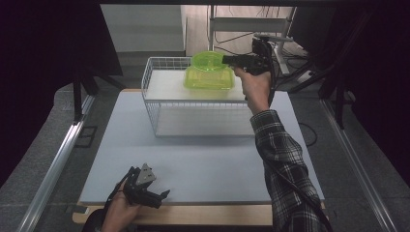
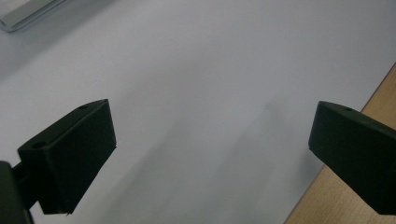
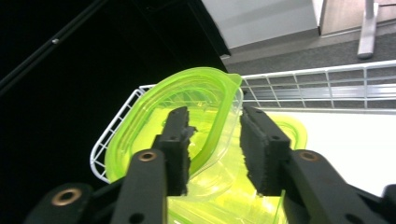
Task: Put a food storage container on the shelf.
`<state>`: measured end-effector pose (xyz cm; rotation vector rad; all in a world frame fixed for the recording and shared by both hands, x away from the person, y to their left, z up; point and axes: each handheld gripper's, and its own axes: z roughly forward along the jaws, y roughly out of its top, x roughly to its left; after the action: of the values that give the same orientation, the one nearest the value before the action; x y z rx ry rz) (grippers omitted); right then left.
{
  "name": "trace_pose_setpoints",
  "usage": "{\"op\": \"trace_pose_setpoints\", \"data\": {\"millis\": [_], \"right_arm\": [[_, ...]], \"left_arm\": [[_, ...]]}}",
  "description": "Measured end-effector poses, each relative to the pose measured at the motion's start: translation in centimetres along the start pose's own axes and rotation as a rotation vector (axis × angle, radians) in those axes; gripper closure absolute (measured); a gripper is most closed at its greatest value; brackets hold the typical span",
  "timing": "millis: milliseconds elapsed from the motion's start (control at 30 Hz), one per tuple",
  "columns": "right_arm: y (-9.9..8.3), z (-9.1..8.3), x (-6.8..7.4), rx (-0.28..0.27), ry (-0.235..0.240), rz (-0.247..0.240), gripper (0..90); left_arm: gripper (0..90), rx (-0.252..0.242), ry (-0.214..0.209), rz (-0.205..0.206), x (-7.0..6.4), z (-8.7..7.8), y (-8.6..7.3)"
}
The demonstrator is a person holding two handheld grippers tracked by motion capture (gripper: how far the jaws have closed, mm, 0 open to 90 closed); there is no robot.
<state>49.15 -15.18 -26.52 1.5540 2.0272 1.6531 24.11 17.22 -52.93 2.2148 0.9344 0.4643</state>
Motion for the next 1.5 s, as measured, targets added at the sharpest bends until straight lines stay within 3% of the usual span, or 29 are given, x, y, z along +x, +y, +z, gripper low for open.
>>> {"op": "trace_pose_setpoints", "data": {"millis": [233, 467, 767, 1500], "right_arm": [[-0.2, -0.8, -0.4, 0.015, 0.039, -0.022, 46.8], [-0.8, -1.9, -0.2, 0.036, 0.053, -0.082, 38.4], [-2.1, -2.5, 0.0, 0.073, 0.054, -0.148, 29.8], [-5.8, -3.2, 0.0, 0.105, 0.052, -0.295, 12.0]], "left_arm": [[0.4, 0.001, 0.003, 0.005, 0.0, 0.0, 0.0], [0.3, 0.001, 0.005, 0.004, 0.0, 0.0, 0.0], [0.4, 0.005, 0.003, 0.006, -0.1, 0.1, 0.0], [0.3, 0.009, 0.005, 0.012, -0.1, 0.1, 0.0]]}}
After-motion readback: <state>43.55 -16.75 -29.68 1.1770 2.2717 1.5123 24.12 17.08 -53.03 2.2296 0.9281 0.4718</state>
